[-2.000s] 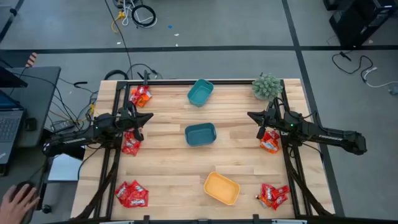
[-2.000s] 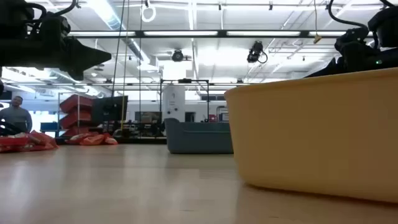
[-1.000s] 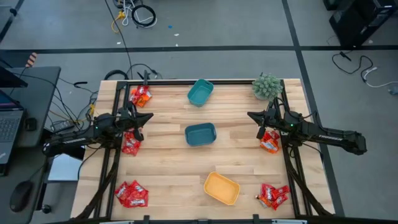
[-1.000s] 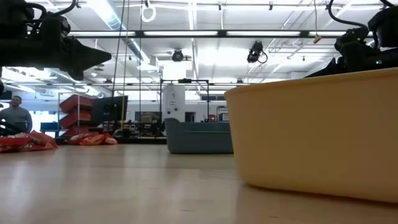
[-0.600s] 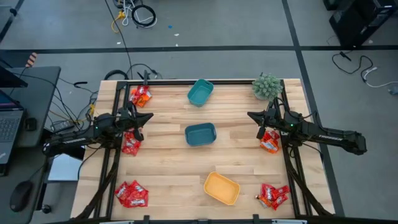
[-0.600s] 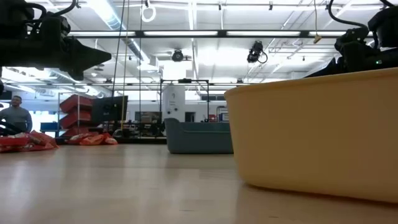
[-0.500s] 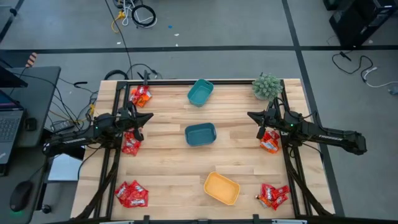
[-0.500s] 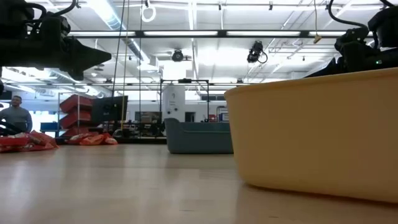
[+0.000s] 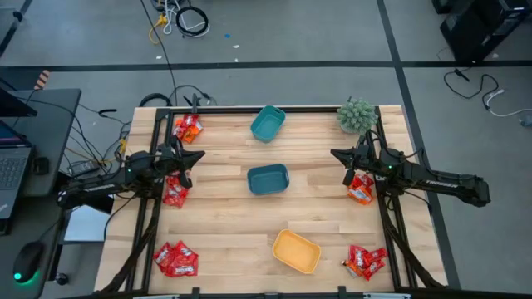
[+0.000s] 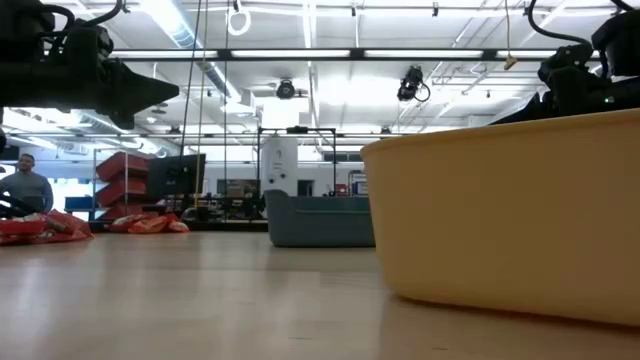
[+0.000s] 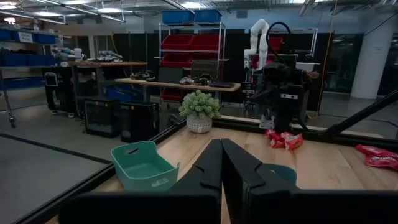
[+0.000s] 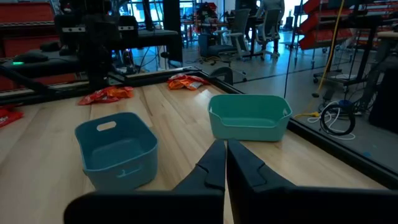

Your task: Sort candy

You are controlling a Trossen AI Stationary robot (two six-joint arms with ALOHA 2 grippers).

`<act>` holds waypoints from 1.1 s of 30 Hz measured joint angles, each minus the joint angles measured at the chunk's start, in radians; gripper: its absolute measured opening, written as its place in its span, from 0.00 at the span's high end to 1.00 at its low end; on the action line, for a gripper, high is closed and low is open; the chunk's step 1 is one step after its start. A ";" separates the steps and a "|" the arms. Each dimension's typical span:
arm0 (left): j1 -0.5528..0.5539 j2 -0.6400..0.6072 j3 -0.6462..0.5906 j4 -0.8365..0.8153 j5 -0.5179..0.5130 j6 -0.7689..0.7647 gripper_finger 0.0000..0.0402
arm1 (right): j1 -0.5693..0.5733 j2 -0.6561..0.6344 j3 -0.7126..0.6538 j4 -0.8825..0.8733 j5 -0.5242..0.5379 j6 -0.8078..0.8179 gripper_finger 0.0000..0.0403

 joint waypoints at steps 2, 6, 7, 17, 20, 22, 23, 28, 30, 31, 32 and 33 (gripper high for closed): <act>0.000 0.000 0.000 0.000 0.000 0.000 0.99 | 0.000 0.000 0.000 0.000 0.000 0.000 0.99; 0.000 0.000 0.000 0.000 0.000 0.000 0.99 | 0.000 0.000 0.000 0.000 0.000 0.000 0.99; 0.000 0.000 0.000 0.000 0.000 0.000 0.99 | 0.000 0.000 0.000 0.000 0.000 0.000 0.99; 0.000 0.000 0.000 0.048 0.014 -0.093 0.99 | 0.000 0.000 0.000 0.000 0.000 0.000 0.99; 0.000 0.007 0.001 0.111 0.016 -0.180 0.99 | 0.000 0.000 0.000 0.000 0.000 0.000 0.99; 0.000 0.020 0.023 0.094 0.037 -0.179 0.99 | 0.000 0.000 0.000 0.000 0.000 0.000 0.99; 0.000 0.036 0.046 0.067 0.045 -0.182 0.99 | 0.000 0.000 0.000 0.000 0.000 0.000 0.99; 0.000 0.190 0.201 -0.114 0.036 -0.234 0.99 | 0.000 0.000 0.000 0.000 0.000 0.000 0.99; 0.000 0.281 0.267 -0.182 0.028 -0.235 0.99 | 0.000 0.000 0.000 0.000 0.000 0.000 0.99; 0.000 0.328 0.303 -0.215 0.019 -0.235 0.99 | 0.000 0.000 0.000 0.000 0.000 0.000 0.99; 0.000 0.376 0.337 -0.249 0.004 -0.235 0.99 | 0.000 0.000 0.000 0.000 0.000 0.000 0.99; 0.000 0.424 0.372 -0.287 -0.014 -0.235 0.99 | 0.000 0.000 0.000 0.000 0.000 0.000 0.99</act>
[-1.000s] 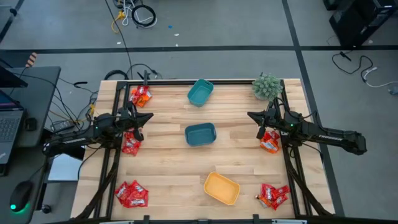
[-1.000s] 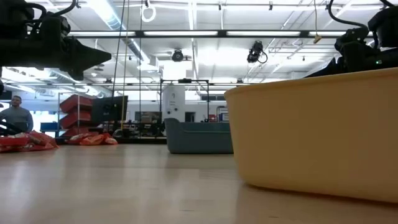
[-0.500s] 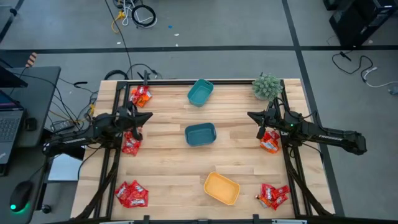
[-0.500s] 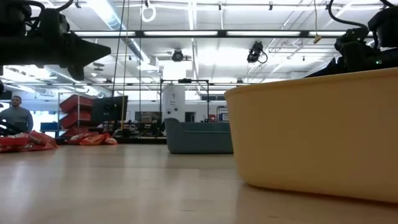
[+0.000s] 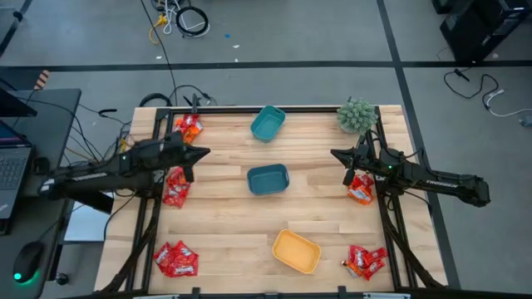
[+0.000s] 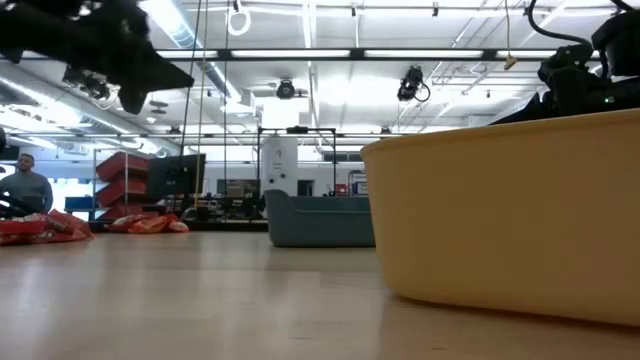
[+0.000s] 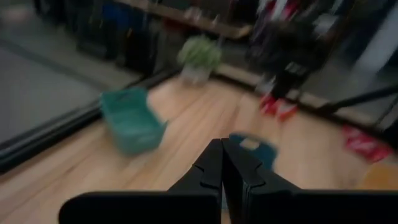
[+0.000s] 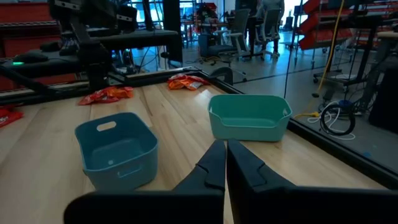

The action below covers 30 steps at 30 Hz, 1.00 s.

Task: Sort candy
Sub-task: Put the orange chocolate into the blue bin

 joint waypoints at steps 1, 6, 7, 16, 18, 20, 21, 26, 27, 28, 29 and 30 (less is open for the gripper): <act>0.000 0.049 0.035 -0.040 -0.024 0.000 0.99 | 0.000 0.000 0.000 0.000 0.000 0.000 0.99; 0.047 0.288 0.197 -0.262 -0.072 -0.006 0.99 | 0.000 0.000 0.000 0.000 0.000 0.000 0.99; 0.070 0.331 0.230 -0.295 -0.073 -0.005 0.99 | 0.000 0.000 0.000 0.000 0.000 0.000 0.99; 0.368 0.632 0.400 -0.490 0.016 0.089 1.00 | 0.000 0.000 0.000 0.000 0.000 0.000 0.99; 0.428 0.684 0.429 -0.529 0.021 0.112 1.00 | 0.000 0.000 0.000 0.000 0.000 0.000 0.99; 0.483 0.734 0.457 -0.562 0.016 0.125 1.00 | 0.000 0.000 0.000 0.000 0.000 0.000 0.99; 0.508 0.758 0.468 -0.582 0.008 0.125 0.99 | 0.000 0.000 0.000 0.000 0.000 0.000 0.99; 0.586 0.869 0.516 -0.631 -0.015 0.172 0.97 | 0.000 0.000 0.000 0.000 0.000 0.000 0.99; 0.594 0.888 0.521 -0.641 -0.015 0.192 0.96 | 0.000 0.000 0.000 0.000 0.000 0.000 0.99; 0.598 0.908 0.527 -0.654 -0.015 0.211 0.96 | 0.000 0.000 0.000 0.000 0.000 0.000 0.99; 0.603 0.928 0.532 -0.657 -0.015 0.221 0.95 | 0.000 0.000 0.000 0.000 0.000 0.000 0.99; 0.606 0.946 0.536 -0.663 -0.015 0.237 0.94 | 0.000 0.000 0.000 0.000 0.000 0.000 0.99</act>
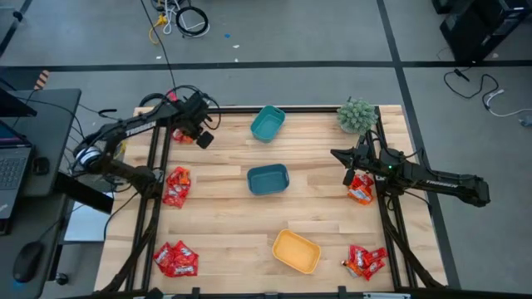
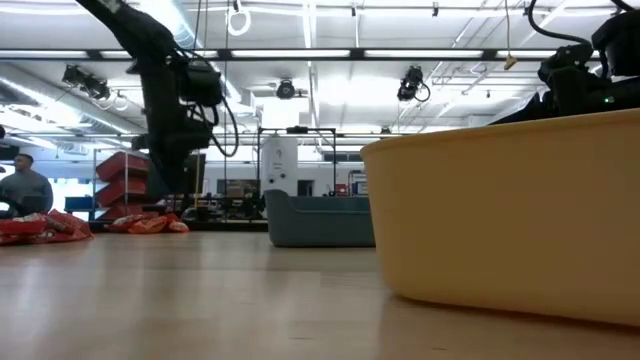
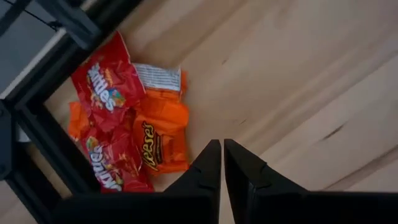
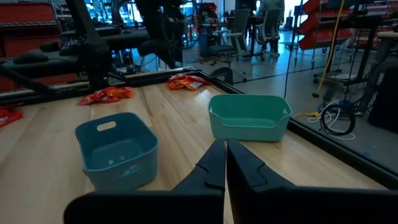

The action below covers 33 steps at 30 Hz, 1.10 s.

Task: Sort candy
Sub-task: Put the orange chocolate into the blue bin

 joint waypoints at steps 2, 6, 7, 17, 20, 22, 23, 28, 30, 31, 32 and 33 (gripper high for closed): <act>0.004 0.031 0.004 -0.033 -0.004 0.028 0.92 | 0.000 0.000 0.000 0.000 0.000 0.000 0.99; 0.003 0.090 0.007 -0.114 -0.078 0.107 0.85 | 0.000 0.000 0.000 0.000 0.000 0.000 0.99; 0.003 0.103 0.007 -0.127 -0.111 0.109 0.83 | 0.000 0.000 0.000 0.000 0.000 0.000 0.99; 0.003 0.163 0.007 -0.093 -0.195 0.107 0.62 | 0.000 0.000 0.000 0.000 0.000 0.000 0.99; 0.004 0.163 0.007 -0.054 -0.195 0.112 0.56 | 0.000 0.000 0.000 0.000 0.000 0.000 0.99; 0.010 0.163 0.007 -0.024 -0.190 0.131 0.53 | 0.000 0.000 0.000 0.000 0.000 0.000 0.99; 0.015 0.163 0.007 -0.013 -0.179 0.134 0.52 | 0.000 0.000 0.000 0.000 0.000 0.000 0.99; 0.065 0.185 0.006 0.027 -0.092 0.150 0.49 | 0.000 0.000 0.000 0.000 0.000 0.000 0.99; 0.085 0.210 0.006 0.037 -0.085 0.155 0.48 | 0.000 0.000 0.000 0.000 0.000 0.000 0.99; 0.095 0.226 0.006 0.051 -0.085 0.155 0.48 | 0.000 0.000 0.000 0.000 0.000 0.000 0.99; 0.105 0.243 0.006 0.057 -0.083 0.155 0.48 | 0.000 0.000 0.000 0.000 0.000 0.000 0.99; 0.109 0.255 0.009 0.053 -0.085 0.154 0.48 | 0.000 0.000 0.000 0.000 0.000 0.000 0.99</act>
